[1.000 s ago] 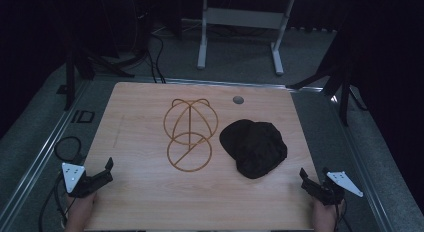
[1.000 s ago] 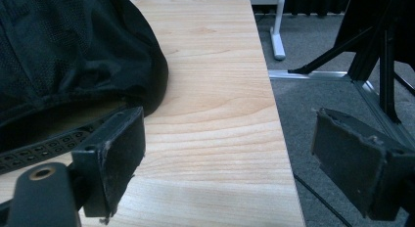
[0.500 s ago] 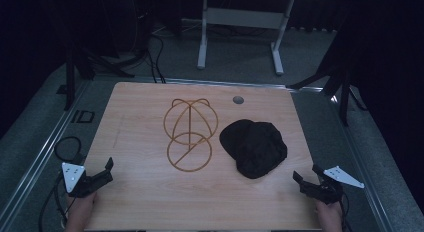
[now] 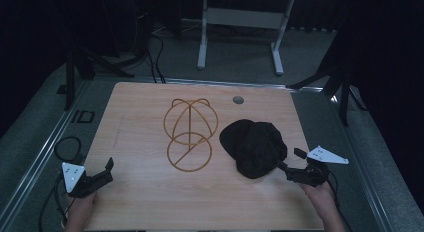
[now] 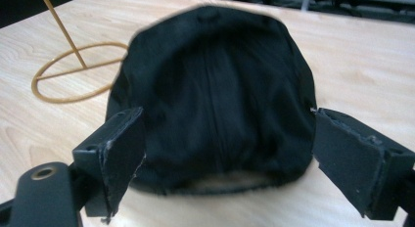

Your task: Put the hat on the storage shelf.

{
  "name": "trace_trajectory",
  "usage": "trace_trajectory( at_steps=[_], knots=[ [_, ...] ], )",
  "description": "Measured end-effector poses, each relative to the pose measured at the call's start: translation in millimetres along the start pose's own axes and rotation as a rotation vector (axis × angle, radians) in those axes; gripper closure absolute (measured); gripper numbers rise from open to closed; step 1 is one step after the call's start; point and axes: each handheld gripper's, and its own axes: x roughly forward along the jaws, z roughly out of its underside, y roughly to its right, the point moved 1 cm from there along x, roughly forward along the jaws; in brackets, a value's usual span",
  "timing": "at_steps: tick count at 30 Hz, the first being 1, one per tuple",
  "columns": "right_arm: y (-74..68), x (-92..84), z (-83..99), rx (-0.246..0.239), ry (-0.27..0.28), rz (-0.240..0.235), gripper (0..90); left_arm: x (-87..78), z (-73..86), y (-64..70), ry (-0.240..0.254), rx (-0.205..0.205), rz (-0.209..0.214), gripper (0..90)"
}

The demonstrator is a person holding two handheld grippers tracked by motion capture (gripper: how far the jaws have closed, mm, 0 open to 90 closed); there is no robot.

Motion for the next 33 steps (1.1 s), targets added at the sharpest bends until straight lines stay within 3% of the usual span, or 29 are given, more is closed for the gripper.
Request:
trace_trajectory(
  at_steps=[5,13,18,24,28,31,33],
  knots=[
    [-8.7,16.8,-15.3,-0.032,-0.001,-0.041,12.7,0.1,0.0,-0.3,-0.001,-0.002,0.001,1.7],
    [-9.5,43.5,-37.9,-0.069,-0.013,-0.042,12.6,0.0,0.0,-0.3,-0.001,0.000,0.004,1.8],
    [-2.9,55.5,-49.5,-0.032,-0.022,-0.071,12.5,0.1,0.0,-0.3,-0.001,-0.001,0.006,1.7],
    [-8.4,70.3,-43.6,-0.040,-0.068,-0.075,10.6,0.1,0.0,-0.2,0.000,0.000,0.007,1.7],
    [-11.2,74.4,-36.1,-0.019,-0.088,-0.084,10.6,0.1,0.0,-0.1,0.000,0.001,0.008,1.7],
    [-17.9,83.7,-25.7,-0.027,-0.131,-0.081,10.7,0.1,-0.1,-0.1,-0.001,0.001,0.006,1.8],
    [-20.2,87.3,-22.7,-0.030,-0.140,-0.066,17.1,0.1,-0.1,-0.2,-0.001,0.001,0.007,1.8]
  ],
)
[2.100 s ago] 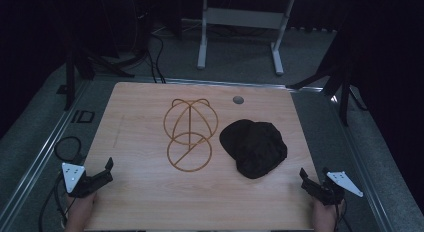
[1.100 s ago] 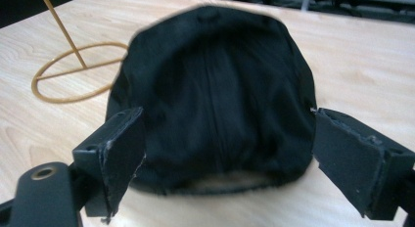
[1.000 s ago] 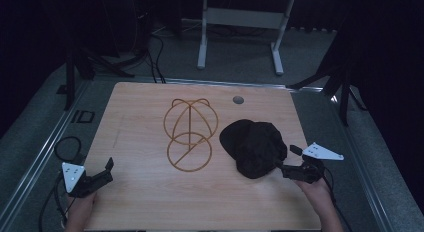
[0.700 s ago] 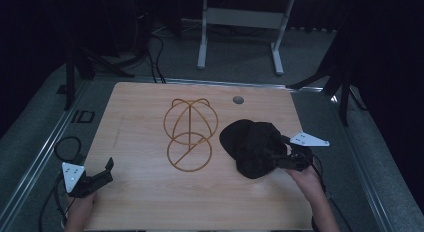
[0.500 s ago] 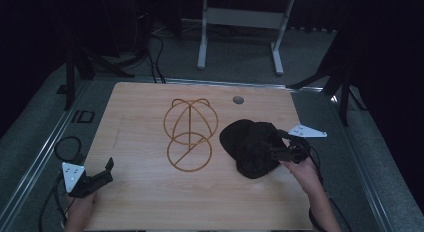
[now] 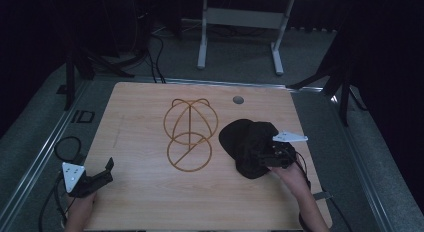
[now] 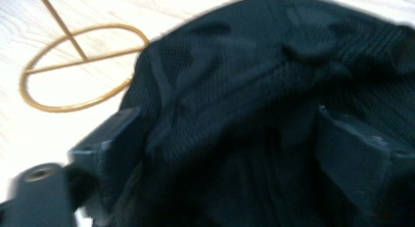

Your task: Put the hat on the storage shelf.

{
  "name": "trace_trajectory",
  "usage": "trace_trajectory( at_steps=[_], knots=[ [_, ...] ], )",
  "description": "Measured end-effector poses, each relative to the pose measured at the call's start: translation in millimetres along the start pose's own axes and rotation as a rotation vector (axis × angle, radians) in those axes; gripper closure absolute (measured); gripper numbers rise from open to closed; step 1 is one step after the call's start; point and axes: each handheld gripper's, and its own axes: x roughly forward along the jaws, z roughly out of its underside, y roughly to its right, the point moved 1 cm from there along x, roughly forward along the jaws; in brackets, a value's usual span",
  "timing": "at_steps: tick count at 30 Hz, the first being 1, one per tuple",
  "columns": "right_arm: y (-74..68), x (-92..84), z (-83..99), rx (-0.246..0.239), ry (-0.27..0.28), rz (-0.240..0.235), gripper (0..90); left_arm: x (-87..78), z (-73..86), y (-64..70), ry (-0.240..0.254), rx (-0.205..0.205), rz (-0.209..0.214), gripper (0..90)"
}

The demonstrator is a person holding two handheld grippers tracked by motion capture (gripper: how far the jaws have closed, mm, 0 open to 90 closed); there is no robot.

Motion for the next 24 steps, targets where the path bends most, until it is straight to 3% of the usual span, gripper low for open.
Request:
trace_trajectory(
  at_steps=[4,5,6,12,18,24],
  knots=[
    [-2.3,1.4,2.0,-0.012,-0.003,0.005,40.1,0.0,0.0,0.1,0.000,-0.001,0.000,1.7],
    [-2.3,1.4,2.0,-0.012,-0.003,0.005,40.1,0.0,0.0,0.1,0.000,-0.001,0.000,1.7],
    [-3.5,2.0,2.8,-0.011,-0.003,-0.007,53.9,0.0,0.0,0.0,0.000,0.000,0.001,1.7],
    [-6.8,1.1,3.5,-0.021,0.012,0.029,83.2,0.0,0.0,0.1,0.000,0.000,0.002,1.7],
    [-12.9,-6.1,-1.5,-0.059,0.048,0.106,87.8,0.1,0.0,0.1,0.000,0.000,0.001,1.7],
    [-13.9,-20.1,-9.2,-0.074,0.078,0.142,87.9,0.0,0.0,0.1,0.000,0.000,0.002,1.8]
  ],
)
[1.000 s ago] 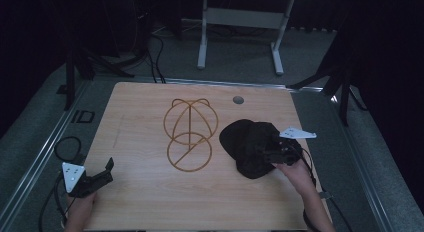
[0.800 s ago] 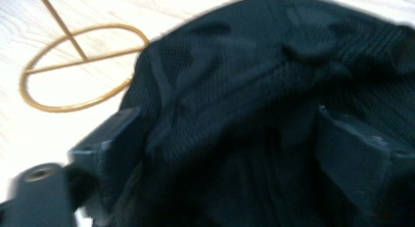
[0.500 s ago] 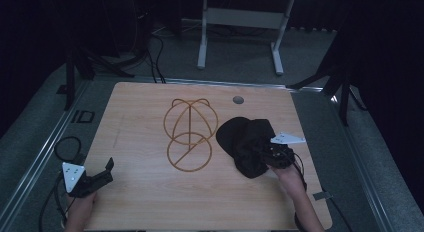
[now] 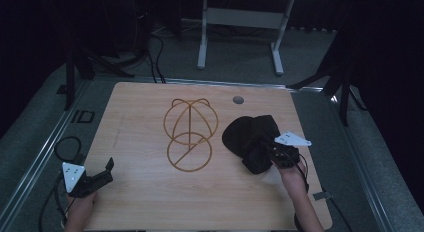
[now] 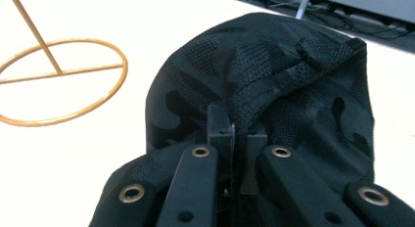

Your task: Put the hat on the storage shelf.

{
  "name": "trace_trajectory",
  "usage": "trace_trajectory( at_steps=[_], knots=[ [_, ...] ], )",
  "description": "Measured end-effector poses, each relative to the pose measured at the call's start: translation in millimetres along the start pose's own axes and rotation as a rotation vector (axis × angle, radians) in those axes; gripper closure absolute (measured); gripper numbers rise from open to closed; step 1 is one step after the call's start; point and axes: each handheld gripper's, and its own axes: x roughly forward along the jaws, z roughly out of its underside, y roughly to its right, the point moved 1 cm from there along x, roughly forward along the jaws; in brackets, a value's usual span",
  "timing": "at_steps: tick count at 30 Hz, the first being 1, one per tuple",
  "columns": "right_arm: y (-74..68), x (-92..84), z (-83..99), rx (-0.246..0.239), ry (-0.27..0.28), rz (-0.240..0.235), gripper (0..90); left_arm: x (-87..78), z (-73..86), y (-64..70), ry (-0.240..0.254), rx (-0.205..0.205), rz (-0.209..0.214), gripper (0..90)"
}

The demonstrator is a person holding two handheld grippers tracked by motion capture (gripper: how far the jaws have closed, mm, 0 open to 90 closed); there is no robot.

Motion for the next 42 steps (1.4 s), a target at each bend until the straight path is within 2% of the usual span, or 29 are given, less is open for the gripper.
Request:
trace_trajectory(
  at_steps=[5,6,7,8,14,26,33,42],
  knots=[
    [3.7,-13.7,-9.1,-0.002,0.036,0.010,87.9,0.0,0.0,0.1,0.000,0.001,0.000,1.7],
    [6.8,-21.8,-14.4,0.008,0.060,0.012,87.9,0.0,0.0,0.1,0.000,0.000,0.000,1.7],
    [6.8,-21.8,-14.4,0.008,0.060,0.012,87.9,0.0,0.0,0.1,0.000,0.000,0.000,1.7],
    [9.7,-31.4,-21.0,0.013,0.086,0.015,87.9,0.0,0.0,0.2,0.000,0.001,-0.001,1.7],
    [12.8,-53.0,-38.4,0.001,0.122,0.016,87.9,0.0,0.0,0.3,0.000,0.002,-0.001,1.7],
    [6.4,-92.7,-73.5,-0.056,0.192,0.011,87.8,0.2,0.0,0.0,0.001,-0.003,0.001,1.7],
    [5.8,-108.2,-91.9,-0.055,0.236,-0.020,87.8,0.0,-0.1,0.1,-0.002,0.000,0.000,1.7],
    [2.0,-128.4,-129.9,-0.084,0.297,-0.035,87.8,0.4,-0.2,0.0,-0.003,-0.001,0.002,1.7]
  ],
)
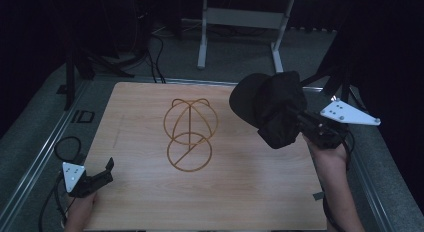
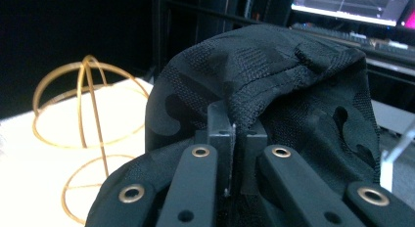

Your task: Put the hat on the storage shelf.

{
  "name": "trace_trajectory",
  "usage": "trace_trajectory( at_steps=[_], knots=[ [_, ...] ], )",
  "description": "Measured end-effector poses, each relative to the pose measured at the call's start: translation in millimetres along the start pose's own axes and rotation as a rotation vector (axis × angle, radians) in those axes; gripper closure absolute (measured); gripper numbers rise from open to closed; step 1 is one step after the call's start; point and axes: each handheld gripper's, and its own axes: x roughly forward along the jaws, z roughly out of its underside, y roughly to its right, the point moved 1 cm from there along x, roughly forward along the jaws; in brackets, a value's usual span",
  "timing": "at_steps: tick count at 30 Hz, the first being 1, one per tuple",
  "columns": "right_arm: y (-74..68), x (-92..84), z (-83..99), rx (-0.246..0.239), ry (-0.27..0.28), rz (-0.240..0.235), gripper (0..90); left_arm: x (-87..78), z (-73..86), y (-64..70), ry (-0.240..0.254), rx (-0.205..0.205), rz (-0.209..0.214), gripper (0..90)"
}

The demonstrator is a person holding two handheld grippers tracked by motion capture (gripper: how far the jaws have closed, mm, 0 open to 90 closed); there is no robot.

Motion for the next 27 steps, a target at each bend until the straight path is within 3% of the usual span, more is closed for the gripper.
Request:
trace_trajectory(
  at_steps=[12,27],
  knots=[
    [-9.2,2.4,-42.6,-0.037,0.061,-0.017,87.8,0.0,0.0,0.0,0.000,-0.001,0.000,1.8],
    [-41.7,28.6,-60.7,-0.049,0.095,-0.118,87.8,-0.1,0.0,-0.1,0.000,0.000,0.002,1.7]
  ],
)
